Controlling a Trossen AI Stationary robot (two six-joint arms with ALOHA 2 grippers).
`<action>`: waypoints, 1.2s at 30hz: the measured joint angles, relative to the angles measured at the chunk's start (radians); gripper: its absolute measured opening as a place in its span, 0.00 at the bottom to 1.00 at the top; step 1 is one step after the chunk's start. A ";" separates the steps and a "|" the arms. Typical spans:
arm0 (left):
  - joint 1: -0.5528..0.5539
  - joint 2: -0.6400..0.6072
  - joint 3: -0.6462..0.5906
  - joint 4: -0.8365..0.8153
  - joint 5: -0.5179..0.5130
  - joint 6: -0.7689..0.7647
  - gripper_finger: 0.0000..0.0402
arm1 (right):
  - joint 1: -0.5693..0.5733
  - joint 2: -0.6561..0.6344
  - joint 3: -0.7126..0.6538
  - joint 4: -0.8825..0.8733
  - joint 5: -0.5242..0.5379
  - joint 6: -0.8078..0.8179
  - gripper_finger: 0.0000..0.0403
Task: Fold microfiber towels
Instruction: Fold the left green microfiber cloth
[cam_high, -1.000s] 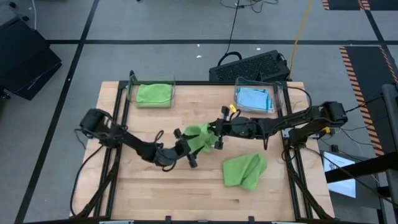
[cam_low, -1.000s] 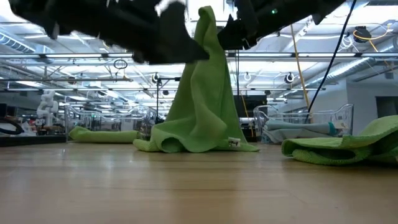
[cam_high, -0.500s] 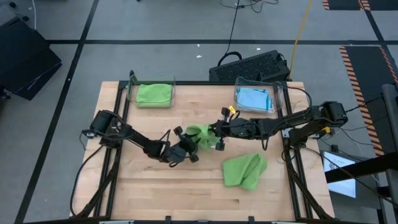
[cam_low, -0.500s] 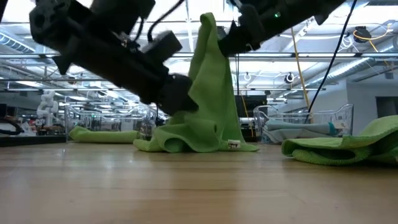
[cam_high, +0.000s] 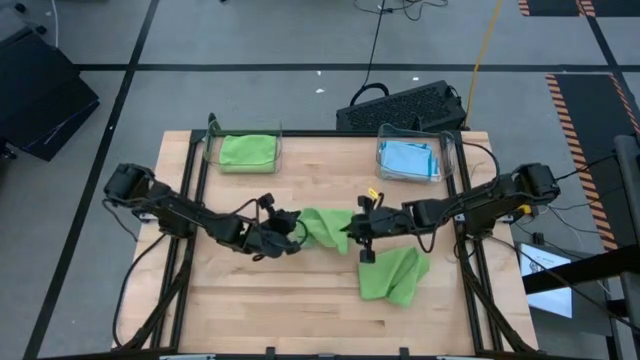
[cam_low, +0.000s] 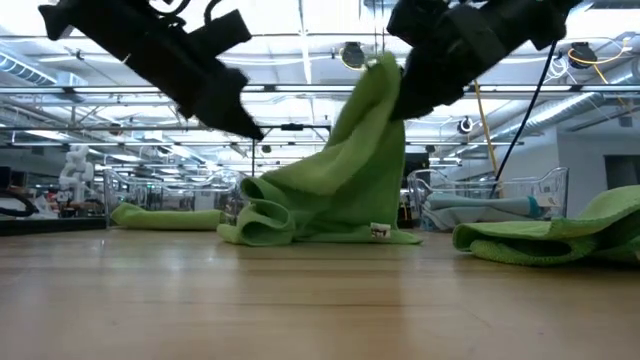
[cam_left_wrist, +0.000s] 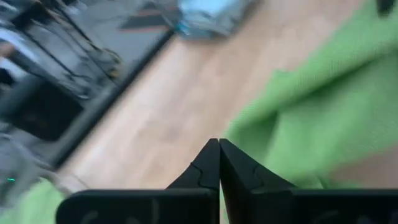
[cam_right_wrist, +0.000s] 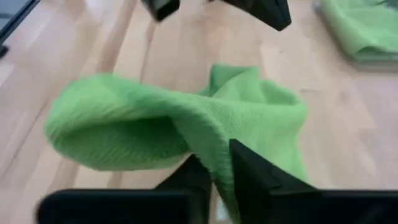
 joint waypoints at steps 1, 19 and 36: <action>-0.002 -0.002 0.000 -0.022 0.028 -0.010 0.02 | 0.010 0.000 -0.007 -0.001 0.000 0.006 0.13; -0.096 0.204 0.000 0.632 0.373 -0.006 0.21 | 0.049 0.001 -0.054 0.122 0.210 -0.013 0.63; -0.068 0.453 0.095 1.051 0.195 0.134 0.50 | 0.049 0.001 -0.083 0.222 0.279 -0.015 0.63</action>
